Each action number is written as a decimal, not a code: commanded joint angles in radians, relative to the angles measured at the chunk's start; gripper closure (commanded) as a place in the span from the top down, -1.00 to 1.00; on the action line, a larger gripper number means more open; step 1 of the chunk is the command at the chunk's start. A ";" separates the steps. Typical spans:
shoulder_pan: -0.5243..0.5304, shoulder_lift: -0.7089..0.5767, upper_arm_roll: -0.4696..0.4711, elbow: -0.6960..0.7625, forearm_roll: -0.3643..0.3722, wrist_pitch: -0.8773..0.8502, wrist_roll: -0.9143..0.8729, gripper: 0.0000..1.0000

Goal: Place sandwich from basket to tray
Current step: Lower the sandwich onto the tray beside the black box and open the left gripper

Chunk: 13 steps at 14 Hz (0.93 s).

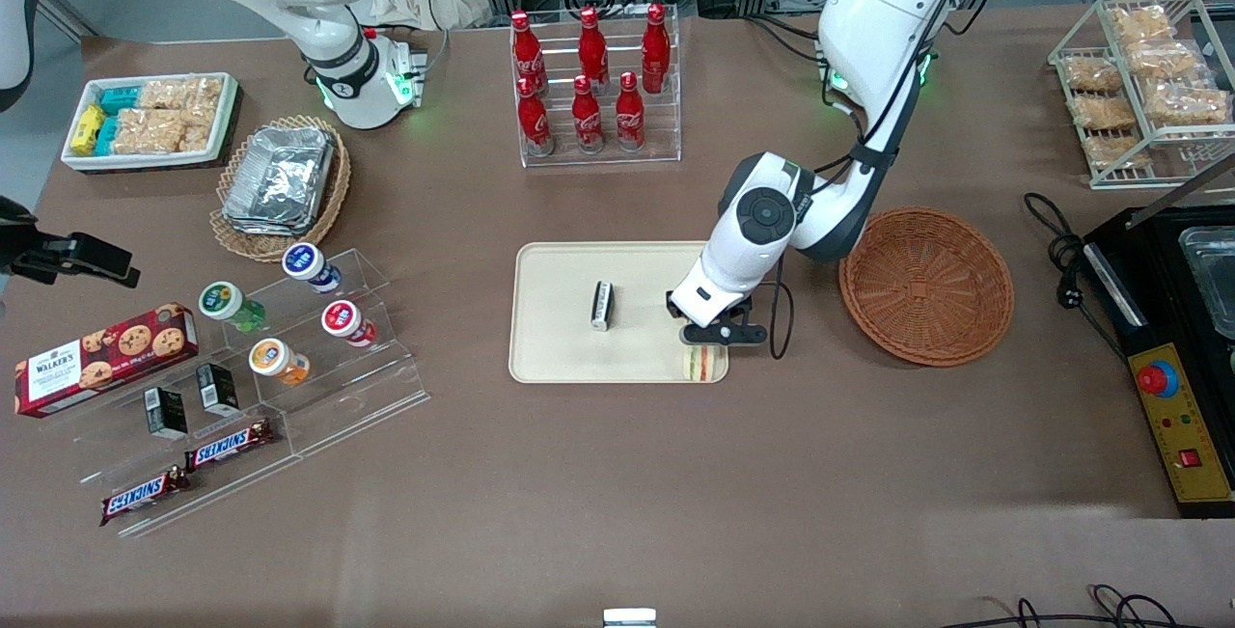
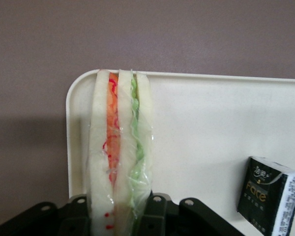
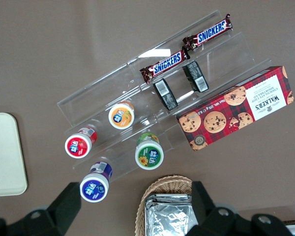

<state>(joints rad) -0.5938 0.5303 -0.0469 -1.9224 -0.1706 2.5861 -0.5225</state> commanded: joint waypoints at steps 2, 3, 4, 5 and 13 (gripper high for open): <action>-0.017 -0.012 0.012 -0.017 -0.003 0.020 -0.051 0.98; -0.017 -0.013 0.010 -0.015 -0.003 0.020 -0.053 0.99; -0.015 -0.019 0.012 -0.015 -0.003 0.017 -0.053 0.99; -0.015 -0.029 0.012 -0.014 -0.003 0.008 -0.053 0.99; 0.017 -0.176 0.110 0.137 0.120 -0.380 0.063 0.99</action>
<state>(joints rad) -0.5855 0.4050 0.0254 -1.8333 -0.0868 2.3228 -0.5212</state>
